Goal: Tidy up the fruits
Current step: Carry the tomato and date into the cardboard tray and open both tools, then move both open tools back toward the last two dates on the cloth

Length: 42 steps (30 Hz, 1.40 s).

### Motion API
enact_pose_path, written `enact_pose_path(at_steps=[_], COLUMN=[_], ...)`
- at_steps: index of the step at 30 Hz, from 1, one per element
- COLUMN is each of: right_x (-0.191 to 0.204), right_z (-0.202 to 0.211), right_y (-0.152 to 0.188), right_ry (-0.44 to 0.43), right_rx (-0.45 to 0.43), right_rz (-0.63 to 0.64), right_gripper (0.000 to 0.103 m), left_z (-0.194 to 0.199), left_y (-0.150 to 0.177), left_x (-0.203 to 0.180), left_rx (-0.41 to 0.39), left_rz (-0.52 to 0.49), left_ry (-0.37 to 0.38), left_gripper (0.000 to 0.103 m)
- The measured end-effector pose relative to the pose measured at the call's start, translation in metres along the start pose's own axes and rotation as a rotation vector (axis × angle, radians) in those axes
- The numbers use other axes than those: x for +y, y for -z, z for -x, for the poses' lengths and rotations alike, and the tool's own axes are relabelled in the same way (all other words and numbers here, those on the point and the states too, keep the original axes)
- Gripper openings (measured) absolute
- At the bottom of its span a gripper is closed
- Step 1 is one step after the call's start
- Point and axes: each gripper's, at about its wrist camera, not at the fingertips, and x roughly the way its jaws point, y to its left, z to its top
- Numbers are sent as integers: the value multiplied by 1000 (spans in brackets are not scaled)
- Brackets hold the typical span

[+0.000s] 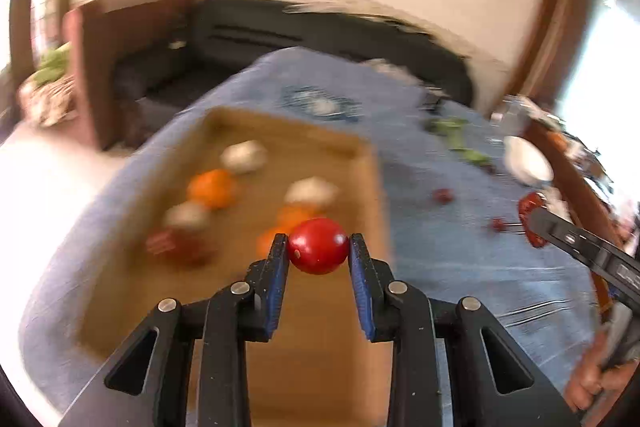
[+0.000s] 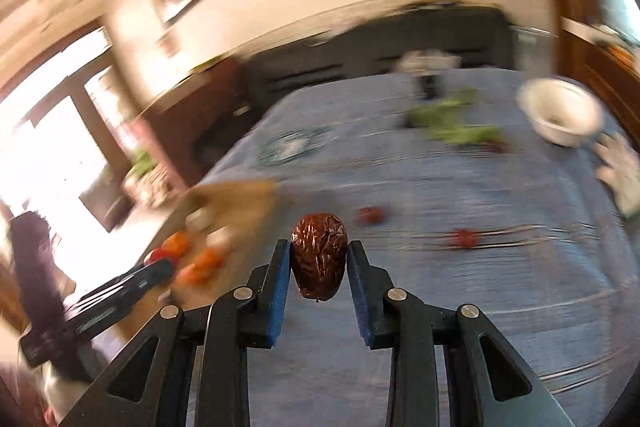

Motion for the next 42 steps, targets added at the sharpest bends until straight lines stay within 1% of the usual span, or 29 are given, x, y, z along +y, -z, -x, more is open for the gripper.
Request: enact_pose_path(at_steps=[3, 6, 7, 9, 10, 11, 14, 15, 16, 17, 18, 21, 22, 23, 25, 26, 27, 28, 29, 30, 31, 32, 34, 35, 37, 39, 41, 42], right_x=[55, 92, 101, 114, 118, 119, 119, 116, 113, 111, 108, 102, 98, 94, 79, 73, 66, 57, 52, 43, 35, 26, 14, 8, -10, -25, -36, -42], right_z=[-34, -67, -77, -97, -105, -111, -124, -125, -125, -127, -127, -122, -118, -112, -98, -91, -83, -72, -64, -54, -45, -35, -24, -19, -12, -7, -2, 3], right_y=[15, 33, 38, 46, 49, 52, 57, 57, 57, 55, 54, 51, 49, 46, 38, 34, 30, 24, 21, 18, 17, 17, 20, 22, 29, 33, 30, 28], right_ry=[-79, -113, -114, -98, -88, -81, -44, -38, -43, -54, -69, -76, -85, -96, -136, -140, -124, -101, -91, -76, -62, -47, -22, -13, -28, -36, 13, 54], right_rx=[81, 154, 176, 220, 237, 251, 272, 274, 276, 279, 279, 263, 259, 253, 230, 216, 200, 177, 161, 138, 117, 91, 71, 70, 82, 103, 106, 97], right_rz=[89, 153, 170, 202, 214, 222, 237, 233, 221, 205, 188, 168, 151, 123, 52, 35, 30, 24, 18, 7, -4, -17, -23, -27, -69, -101, -80, -63], right_gripper=[32, 32, 32, 32, 32, 32, 32, 33, 33, 33, 33, 33, 33, 33, 33, 33, 33, 33, 34, 37, 43, 45, 45, 45, 45, 45, 45, 45], left_z=[-4, -13, -17, -16, -18, -19, -25, -27, -27, -26, -26, -17, -12, -6, 4, 11, 17, 25, 30, 34, 36, 37, 36, 37, 35, 36, 40, 42], left_y=[13, 20, 22, 23, 22, 24, 22, 20, 19, 18, 16, 10, 9, 6, -1, -5, -7, -8, -9, -10, -10, -10, -9, -8, -10, -14, -19, -20], left_x=[40, 64, 68, 67, 67, 69, 69, 72, 76, 77, 76, 70, 70, 70, 71, 70, 70, 69, 68, 66, 63, 60, 48, 43, 27, 7, -14, -23], left_rx=[40, 87, 101, 94, 98, 101, 97, 97, 98, 98, 94, 69, 52, 33, 12, -4, -23, -46, -63, -75, -81, -82, -67, -65, -52, -55, -70, -79], left_rz=[61, 86, 87, 57, 54, 56, 63, 85, 117, 142, 154, 142, 149, 159, 159, 156, 156, 155, 152, 145, 137, 131, 118, 115, 102, 72, 36, 16], left_ry=[-53, -74, -81, -93, -83, -76, -97, -88, -69, -51, -40, -48, -46, -45, -66, -74, -75, -77, -84, -97, -108, -106, -76, -49, 11, 43, 72, 85], left_gripper=[29, 29, 29, 29, 29, 30, 30, 31, 35, 38, 39, 42, 44, 48, 51, 52, 55, 65, 73, 74, 74, 74, 74, 74, 74, 74, 74, 74])
